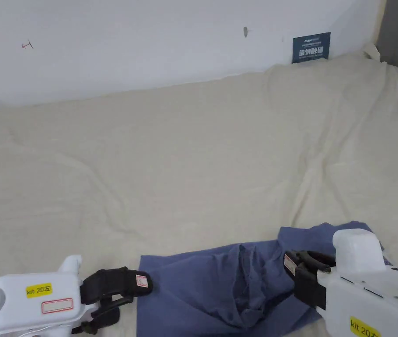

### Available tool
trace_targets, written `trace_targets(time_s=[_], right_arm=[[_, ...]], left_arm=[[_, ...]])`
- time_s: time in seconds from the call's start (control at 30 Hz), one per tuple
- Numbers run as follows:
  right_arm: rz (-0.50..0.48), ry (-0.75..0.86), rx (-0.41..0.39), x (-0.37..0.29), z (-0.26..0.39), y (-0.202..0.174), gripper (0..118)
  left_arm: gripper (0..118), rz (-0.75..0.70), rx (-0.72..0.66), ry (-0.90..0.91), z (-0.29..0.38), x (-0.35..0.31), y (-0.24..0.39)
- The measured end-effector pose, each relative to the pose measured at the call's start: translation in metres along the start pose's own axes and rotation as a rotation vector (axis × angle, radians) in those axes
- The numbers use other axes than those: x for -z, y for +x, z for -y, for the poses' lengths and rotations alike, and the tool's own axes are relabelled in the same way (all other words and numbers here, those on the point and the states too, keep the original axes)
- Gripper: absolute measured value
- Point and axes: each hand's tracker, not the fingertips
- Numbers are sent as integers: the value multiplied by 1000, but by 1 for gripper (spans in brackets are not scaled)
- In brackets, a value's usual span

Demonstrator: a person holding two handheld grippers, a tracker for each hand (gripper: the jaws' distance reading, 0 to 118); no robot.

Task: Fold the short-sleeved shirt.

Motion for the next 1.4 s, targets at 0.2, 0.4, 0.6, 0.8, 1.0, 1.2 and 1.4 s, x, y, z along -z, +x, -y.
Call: trace_targets(time_s=[0.2,0.4,0.6,0.8,1.0,1.2,1.4], right_arm=[[-5,-23,-11,5,4,-3,0],[-12,-37,24,13,6,-1,0],[-16,-45,-1,13,8,-1,0],[-19,-44,7,14,5,-4,0],[-11,-47,-31,12,3,-9,0],[-4,-48,-29,8,2,-9,0],[0,-46,-30,6,1,-10,0]], left_arm=[[113,59,43,-63,-10,41,7],[113,38,102,-117,-15,58,31],[89,82,8,-98,-22,51,9],[20,67,-68,-77,-17,46,-5],[13,22,-42,-75,-18,42,2],[12,33,-9,-74,-19,27,5],[12,-1,-4,-47,-29,-9,-8]])
